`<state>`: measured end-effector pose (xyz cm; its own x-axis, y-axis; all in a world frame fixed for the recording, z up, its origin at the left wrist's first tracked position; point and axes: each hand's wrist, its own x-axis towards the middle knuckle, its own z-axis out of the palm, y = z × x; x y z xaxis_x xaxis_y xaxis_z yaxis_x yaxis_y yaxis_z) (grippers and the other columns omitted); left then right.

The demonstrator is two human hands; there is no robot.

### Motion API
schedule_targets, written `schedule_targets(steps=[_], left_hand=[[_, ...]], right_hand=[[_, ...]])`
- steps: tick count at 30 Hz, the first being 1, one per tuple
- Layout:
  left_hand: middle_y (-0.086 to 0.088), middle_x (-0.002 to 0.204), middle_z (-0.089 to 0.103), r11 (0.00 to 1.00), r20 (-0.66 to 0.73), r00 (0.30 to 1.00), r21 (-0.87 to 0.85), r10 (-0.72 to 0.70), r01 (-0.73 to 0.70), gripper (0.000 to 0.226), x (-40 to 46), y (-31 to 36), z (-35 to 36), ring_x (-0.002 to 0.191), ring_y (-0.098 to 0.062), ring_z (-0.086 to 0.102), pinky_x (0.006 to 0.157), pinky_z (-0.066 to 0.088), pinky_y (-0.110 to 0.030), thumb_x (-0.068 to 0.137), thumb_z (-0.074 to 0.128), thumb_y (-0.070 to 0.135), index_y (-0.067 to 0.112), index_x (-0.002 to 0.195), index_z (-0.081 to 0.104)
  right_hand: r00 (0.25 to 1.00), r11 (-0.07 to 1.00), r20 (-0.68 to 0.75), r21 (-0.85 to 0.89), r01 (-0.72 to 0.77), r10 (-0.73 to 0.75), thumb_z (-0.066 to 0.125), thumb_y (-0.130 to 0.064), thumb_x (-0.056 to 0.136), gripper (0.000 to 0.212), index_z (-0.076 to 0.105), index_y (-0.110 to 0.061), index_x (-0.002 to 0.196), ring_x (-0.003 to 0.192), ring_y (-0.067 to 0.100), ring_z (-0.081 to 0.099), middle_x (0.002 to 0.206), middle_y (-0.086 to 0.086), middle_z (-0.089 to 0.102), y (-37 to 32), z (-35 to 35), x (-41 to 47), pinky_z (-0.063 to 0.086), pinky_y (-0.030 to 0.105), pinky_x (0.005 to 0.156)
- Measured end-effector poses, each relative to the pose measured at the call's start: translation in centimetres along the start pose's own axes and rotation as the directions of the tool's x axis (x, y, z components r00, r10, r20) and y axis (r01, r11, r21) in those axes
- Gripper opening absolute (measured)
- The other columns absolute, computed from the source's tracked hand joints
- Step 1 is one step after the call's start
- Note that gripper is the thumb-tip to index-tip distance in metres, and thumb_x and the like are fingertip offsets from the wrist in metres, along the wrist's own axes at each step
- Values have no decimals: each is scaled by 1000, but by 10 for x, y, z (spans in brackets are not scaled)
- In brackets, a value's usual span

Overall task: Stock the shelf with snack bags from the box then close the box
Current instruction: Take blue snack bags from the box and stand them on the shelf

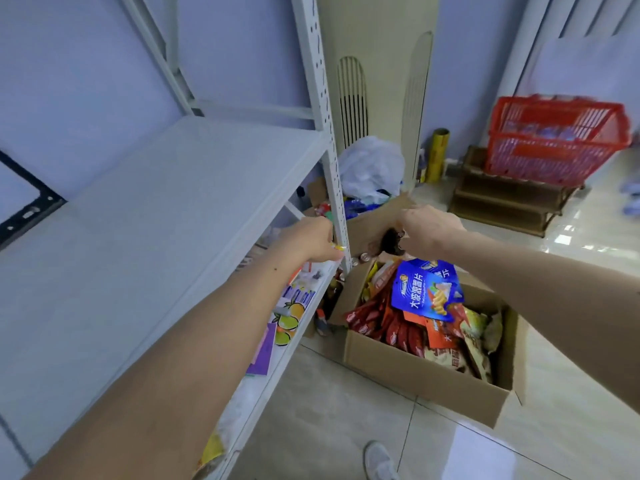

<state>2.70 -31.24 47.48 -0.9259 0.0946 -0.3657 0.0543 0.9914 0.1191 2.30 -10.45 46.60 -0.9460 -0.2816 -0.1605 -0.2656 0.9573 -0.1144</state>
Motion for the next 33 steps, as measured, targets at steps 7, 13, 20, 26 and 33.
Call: schedule_targets(steps=[7, 13, 20, 26, 33], left_hand=[[-8, 101, 69, 999, 42, 998, 31, 43, -44, 39, 73, 43, 4, 89, -25, 65, 79, 53, -41, 78, 67, 49, 12, 94, 65], [-5, 104, 67, 1000, 86, 996, 9, -5, 4, 41, 121, 79, 20, 94, -23, 62, 79, 51, -37, 83, 64, 47, 12, 105, 64], [-7, 101, 65, 975, 144, 979, -154, -141, 163, 40, 152, 135, 75, 96, -25, 62, 80, 51, -37, 84, 65, 44, 9, 102, 65], [-13, 106, 68, 924, 169, 953, -250, -251, 288, 44, 164, 167, 139, 96, -28, 64, 82, 54, -40, 86, 66, 43, 3, 105, 66], [-7, 103, 65, 849, 193, 916, -347, -351, 398, 37, 164, 188, 217, 95, -23, 63, 82, 54, -42, 83, 67, 42, 9, 99, 62]], right_hand=[[997, 997, 28, -35, -66, 67, 60, -24, 88, 30, 59, -18, 117, 102, 25, 60, 113, 4, 63, 78, 3, 53, 55, 40, 78], [995, 997, 80, -60, -46, 51, 60, -26, 90, 27, 56, -19, 116, 97, 24, 60, 109, 5, 62, 139, 24, 94, 56, 39, 75], [973, 982, 203, -128, 136, -109, 59, -24, 89, 27, 56, -18, 115, 98, 26, 60, 110, 6, 63, 202, 58, 134, 55, 39, 76], [924, 942, 298, -161, 296, -239, 59, -24, 88, 27, 56, -18, 114, 101, 27, 60, 111, 6, 62, 237, 98, 157, 54, 36, 73], [903, 934, 344, -151, 323, -256, 59, -24, 90, 27, 55, -17, 116, 104, 27, 58, 113, 7, 62, 268, 152, 164, 54, 38, 79]])
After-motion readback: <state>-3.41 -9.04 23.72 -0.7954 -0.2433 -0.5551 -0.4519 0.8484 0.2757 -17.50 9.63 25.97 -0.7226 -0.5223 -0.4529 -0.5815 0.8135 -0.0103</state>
